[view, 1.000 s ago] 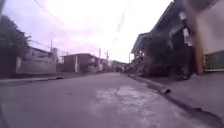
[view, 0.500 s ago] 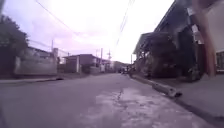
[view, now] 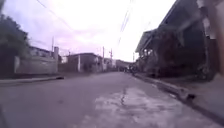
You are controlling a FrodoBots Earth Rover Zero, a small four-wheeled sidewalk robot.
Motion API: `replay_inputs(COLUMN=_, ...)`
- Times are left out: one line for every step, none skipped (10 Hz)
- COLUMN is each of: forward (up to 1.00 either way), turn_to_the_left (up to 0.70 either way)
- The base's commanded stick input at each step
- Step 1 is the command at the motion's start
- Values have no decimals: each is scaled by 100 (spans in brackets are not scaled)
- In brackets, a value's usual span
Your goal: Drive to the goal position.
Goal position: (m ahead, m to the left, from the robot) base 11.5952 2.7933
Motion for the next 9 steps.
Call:
replay_inputs(forward=70, turn_to_the_left=0)
replay_inputs(forward=70, turn_to_the_left=0)
replay_inputs(forward=70, turn_to_the_left=0)
replay_inputs(forward=70, turn_to_the_left=0)
replay_inputs(forward=70, turn_to_the_left=0)
replay_inputs(forward=70, turn_to_the_left=0)
replay_inputs(forward=70, turn_to_the_left=0)
replay_inputs(forward=70, turn_to_the_left=0)
replay_inputs(forward=70, turn_to_the_left=0)
